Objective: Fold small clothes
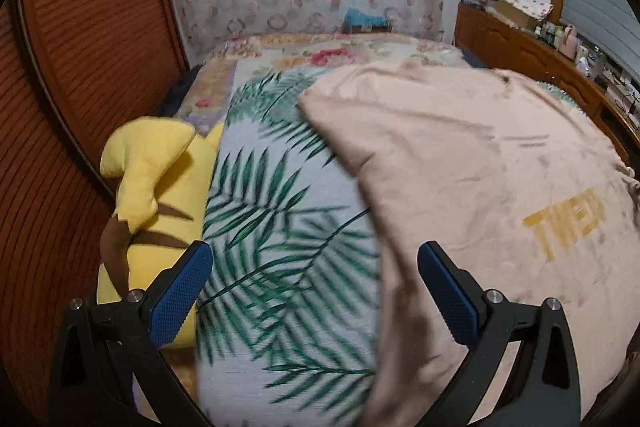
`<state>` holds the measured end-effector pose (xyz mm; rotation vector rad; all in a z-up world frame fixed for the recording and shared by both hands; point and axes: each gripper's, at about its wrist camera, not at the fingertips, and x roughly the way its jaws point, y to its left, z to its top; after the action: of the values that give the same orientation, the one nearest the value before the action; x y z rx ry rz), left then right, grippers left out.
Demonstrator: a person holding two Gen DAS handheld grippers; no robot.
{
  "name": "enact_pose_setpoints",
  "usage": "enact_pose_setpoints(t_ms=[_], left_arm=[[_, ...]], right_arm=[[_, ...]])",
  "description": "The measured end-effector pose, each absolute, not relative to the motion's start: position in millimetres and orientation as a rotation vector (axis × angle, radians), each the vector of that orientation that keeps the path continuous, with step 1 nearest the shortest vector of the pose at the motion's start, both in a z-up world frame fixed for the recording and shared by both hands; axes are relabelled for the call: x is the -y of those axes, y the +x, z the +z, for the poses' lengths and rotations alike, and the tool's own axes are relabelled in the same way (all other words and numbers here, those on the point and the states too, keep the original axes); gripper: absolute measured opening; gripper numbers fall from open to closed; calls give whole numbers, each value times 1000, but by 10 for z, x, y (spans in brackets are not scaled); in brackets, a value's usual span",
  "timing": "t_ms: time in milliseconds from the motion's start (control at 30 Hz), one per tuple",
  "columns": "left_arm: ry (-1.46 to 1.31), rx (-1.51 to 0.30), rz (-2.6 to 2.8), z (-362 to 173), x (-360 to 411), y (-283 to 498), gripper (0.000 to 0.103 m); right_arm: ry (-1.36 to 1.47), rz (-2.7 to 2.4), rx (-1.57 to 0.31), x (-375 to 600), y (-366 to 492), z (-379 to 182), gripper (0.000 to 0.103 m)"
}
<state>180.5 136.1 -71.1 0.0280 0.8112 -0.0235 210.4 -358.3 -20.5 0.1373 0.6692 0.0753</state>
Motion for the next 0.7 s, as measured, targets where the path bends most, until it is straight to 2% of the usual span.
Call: enact_pose_setpoints(t_ms=[300, 700], left_arm=[[37, -744, -155, -521, -703, 1799, 103], [146, -808, -305, -706, 89, 1905, 103]], right_arm=[[190, 35, -720, 3770, 2094, -105, 58], [206, 90, -783, 3733, 2374, -39, 58]])
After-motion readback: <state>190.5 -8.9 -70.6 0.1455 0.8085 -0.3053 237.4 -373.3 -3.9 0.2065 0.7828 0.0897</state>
